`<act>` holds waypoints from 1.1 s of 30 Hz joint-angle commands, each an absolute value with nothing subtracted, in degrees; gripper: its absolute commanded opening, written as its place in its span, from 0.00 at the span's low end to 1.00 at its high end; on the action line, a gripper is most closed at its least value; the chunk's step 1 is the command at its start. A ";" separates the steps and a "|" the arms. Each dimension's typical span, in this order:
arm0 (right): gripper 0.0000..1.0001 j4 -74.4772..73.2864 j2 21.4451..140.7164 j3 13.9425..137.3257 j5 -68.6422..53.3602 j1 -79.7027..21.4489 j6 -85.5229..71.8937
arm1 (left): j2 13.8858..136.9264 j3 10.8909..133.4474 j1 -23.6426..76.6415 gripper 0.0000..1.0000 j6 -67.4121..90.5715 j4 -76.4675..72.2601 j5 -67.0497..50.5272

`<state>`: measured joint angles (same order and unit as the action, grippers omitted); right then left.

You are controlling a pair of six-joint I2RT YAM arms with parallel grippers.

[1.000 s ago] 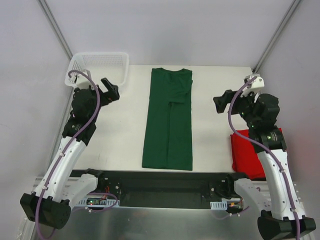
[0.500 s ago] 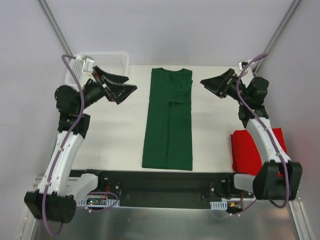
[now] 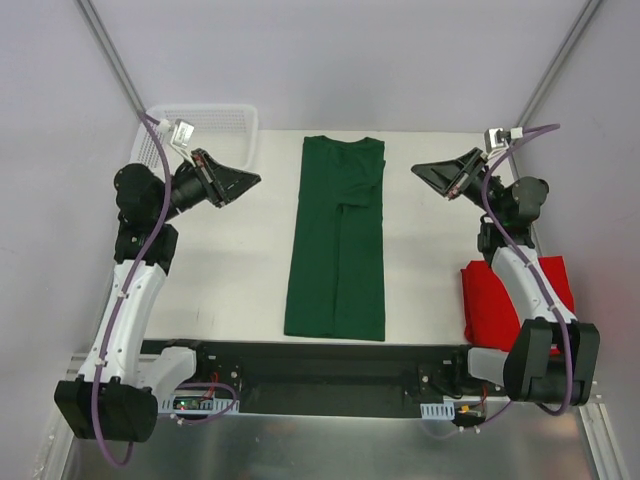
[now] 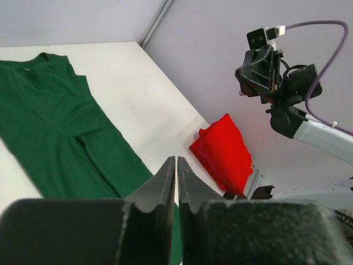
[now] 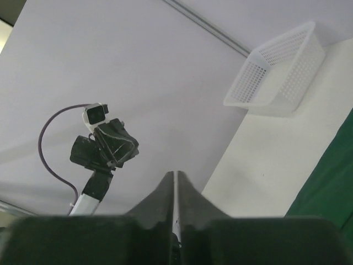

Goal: Fold and stack the t-shirts

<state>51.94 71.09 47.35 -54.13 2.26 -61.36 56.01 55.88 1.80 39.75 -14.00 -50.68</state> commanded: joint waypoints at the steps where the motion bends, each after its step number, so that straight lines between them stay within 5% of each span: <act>1: 0.55 44.43 66.54 50.18 -56.25 1.06 -54.16 | 61.78 58.89 1.76 0.34 38.22 -10.54 -52.65; 2: 0.94 42.65 64.97 50.10 -55.73 0.97 -50.92 | 61.87 58.71 1.76 0.62 38.84 -10.98 -52.39; 3: 0.95 41.32 64.34 49.92 -55.20 0.88 -49.76 | 61.79 57.67 1.76 0.54 39.37 -12.38 -52.47; 4: 0.87 39.66 63.64 49.92 -54.76 0.44 -48.44 | 61.35 56.79 1.76 0.01 40.77 -15.26 -51.86; 5: 0.19 38.25 62.94 50.27 -54.67 0.35 -46.51 | 61.26 56.34 1.76 0.00 41.48 -15.03 -50.99; 6: 0.01 31.97 62.67 50.80 -53.62 0.18 -45.02 | 61.43 55.90 1.76 0.00 41.48 -15.38 -51.41; 7: 0.40 28.86 62.58 52.19 -53.35 0.09 -43.35 | 61.78 55.81 1.76 0.00 41.75 -15.73 -51.33; 8: 0.69 25.87 62.40 52.73 -53.26 0.09 -40.11 | 62.31 56.16 1.76 0.02 42.18 -15.21 -51.07; 9: 0.89 19.75 62.32 53.08 -51.96 0.09 -38.60 | 63.36 56.42 1.76 0.45 42.54 -14.16 -50.46; 10: 0.96 17.25 62.14 53.35 -51.51 0.17 -37.63 | 63.80 56.60 1.76 0.50 42.89 -12.32 -50.19; 11: 0.96 15.14 61.96 53.00 -51.07 0.18 -36.92 | 64.33 56.78 1.76 0.52 43.24 -11.00 -49.75; 13: 0.96 9.60 60.56 52.04 -49.84 0.09 -35.08 | 64.77 56.95 1.76 0.78 46.57 -5.74 -46.08; 16: 0.96 2.56 55.74 48.97 -46.86 0.09 -29.62 | 64.25 57.22 1.85 0.99 41.32 2.96 -47.47; 19: 0.96 3.35 49.34 42.90 -45.71 -1.40 -28.32 | 64.34 59.24 1.85 0.99 38.67 14.14 -49.10; 23: 0.96 -7.81 43.87 42.28 -47.80 -1.50 -26.54 | 56.01 50.93 1.50 1.00 42.09 7.14 -58.60; 30: 0.96 -16.31 32.26 35.43 -47.03 -1.05 -21.28 | 33.77 33.06 0.35 0.99 44.99 3.08 -53.88; 33: 0.96 -22.04 32.08 32.00 -45.45 -1.05 -19.87 | 38.72 32.70 0.35 0.99 42.20 9.55 -61.59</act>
<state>-12.91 32.38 35.53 -47.48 -1.28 -24.03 33.67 34.57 1.02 42.59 6.48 -54.52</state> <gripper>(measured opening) 0.961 0.993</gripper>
